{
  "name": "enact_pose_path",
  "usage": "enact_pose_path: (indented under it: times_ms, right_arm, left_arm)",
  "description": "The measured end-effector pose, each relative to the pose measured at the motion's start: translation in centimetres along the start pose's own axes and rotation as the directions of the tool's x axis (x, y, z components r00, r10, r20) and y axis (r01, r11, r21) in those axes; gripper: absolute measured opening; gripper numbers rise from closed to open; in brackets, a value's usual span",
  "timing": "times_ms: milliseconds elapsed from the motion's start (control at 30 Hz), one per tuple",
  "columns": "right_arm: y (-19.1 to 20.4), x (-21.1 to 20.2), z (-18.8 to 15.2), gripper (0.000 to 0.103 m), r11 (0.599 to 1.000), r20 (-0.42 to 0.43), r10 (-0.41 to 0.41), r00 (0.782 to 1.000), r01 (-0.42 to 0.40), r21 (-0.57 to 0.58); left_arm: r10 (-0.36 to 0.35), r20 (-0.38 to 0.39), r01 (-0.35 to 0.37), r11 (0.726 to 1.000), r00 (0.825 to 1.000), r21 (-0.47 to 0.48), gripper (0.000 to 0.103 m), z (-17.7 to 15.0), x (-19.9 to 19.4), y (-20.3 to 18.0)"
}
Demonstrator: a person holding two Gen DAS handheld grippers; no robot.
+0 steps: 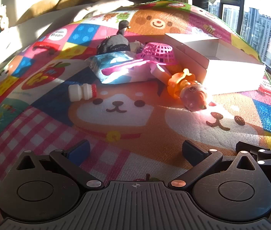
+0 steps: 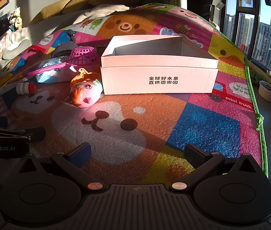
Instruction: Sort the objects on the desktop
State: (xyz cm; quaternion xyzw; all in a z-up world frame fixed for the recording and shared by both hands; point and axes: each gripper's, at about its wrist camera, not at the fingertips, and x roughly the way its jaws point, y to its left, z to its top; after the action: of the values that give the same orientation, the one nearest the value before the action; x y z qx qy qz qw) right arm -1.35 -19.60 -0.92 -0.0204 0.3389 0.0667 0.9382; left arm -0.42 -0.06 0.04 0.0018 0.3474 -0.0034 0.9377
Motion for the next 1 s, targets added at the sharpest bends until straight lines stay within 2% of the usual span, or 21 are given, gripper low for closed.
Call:
enact_pose_path:
  times_ms: [433,633,1000]
  right_arm:
    - [0.1,0.2,0.2,0.103,1.0,-0.007,-0.012,1.0,0.012,-0.001]
    - [-0.4,0.5,0.8,0.103,1.0,-0.052,0.021,0.998,-0.022,-0.016]
    - [-0.7,0.3,0.9,0.103,0.999,-0.066,0.044,0.997,-0.046,-0.021]
  left_arm:
    - [0.0,-0.002,0.0,1.0,1.0,0.003,0.103,0.3,0.4,0.1]
    - [0.006,-0.008,-0.006,1.0,1.0,0.009,0.103,0.3,0.3,0.1]
    - [0.015,-0.03,-0.014,1.0,0.999,0.009,0.103,0.7,0.3,-0.1]
